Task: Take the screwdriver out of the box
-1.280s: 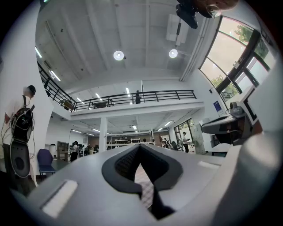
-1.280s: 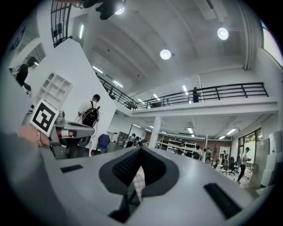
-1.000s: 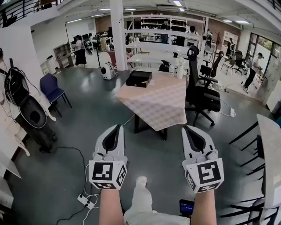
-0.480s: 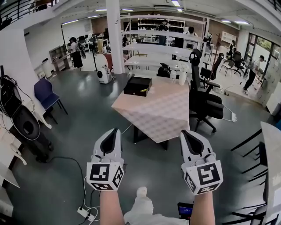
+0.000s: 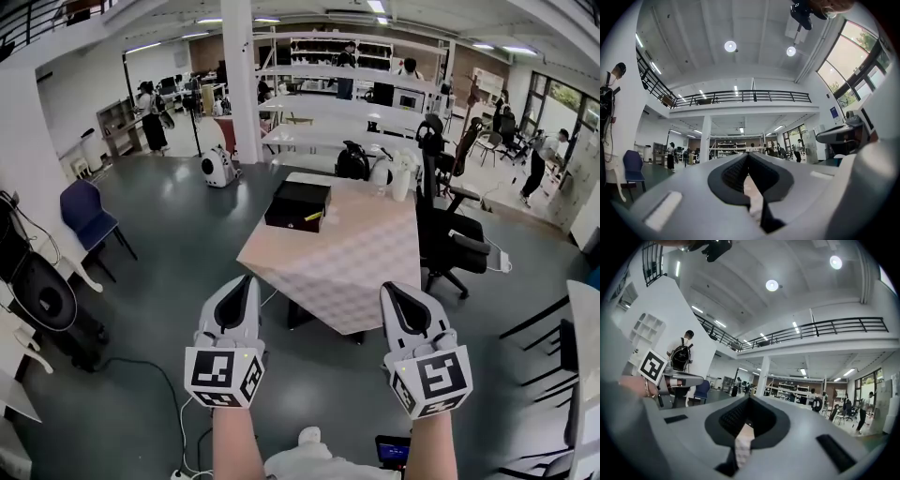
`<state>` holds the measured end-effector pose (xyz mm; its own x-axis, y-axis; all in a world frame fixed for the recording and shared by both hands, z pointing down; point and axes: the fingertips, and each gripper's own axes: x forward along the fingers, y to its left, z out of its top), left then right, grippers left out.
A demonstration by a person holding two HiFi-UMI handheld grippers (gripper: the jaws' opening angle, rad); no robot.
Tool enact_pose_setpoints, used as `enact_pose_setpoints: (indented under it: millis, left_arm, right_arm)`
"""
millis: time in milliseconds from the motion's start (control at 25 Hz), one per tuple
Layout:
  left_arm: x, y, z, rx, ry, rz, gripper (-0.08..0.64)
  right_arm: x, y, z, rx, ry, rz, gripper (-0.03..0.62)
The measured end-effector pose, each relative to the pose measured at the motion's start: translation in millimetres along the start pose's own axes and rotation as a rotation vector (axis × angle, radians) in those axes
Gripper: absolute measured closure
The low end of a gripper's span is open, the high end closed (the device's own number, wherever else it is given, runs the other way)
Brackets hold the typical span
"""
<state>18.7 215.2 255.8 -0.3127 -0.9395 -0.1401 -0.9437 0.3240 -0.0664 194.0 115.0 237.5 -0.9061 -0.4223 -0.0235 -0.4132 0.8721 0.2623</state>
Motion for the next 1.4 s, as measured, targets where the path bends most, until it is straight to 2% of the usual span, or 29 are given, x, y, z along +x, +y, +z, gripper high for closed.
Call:
enact_pose_setpoints:
  millis: [200, 440, 720, 1000, 1400]
  left_arm:
    - [51, 30, -10, 0.009, -0.01, -0.033, 0.549]
    - [80, 48, -21, 0.011, -0.001, -0.05, 0.549]
    - [114, 69, -39, 0.017, 0.019, -0.037, 0.549]
    - [153, 83, -42, 0.028, -0.004, -0.022, 0.549]
    - [263, 95, -70, 0.03, 0.017, -0.085, 0.549]
  right_arm:
    - [57, -10, -8, -0.005, 0.006, -0.024, 0.586]
    - [94, -13, -18, -0.004, 0.021, -0.016, 0.586]
    - [142, -21, -36, 0.029, 0.024, 0.009, 0.586]
    - [186, -37, -46, 0.032, 0.009, 0.036, 0.586]
    - [273, -98, -78, 0.073, 0.014, 0.015, 0.586]
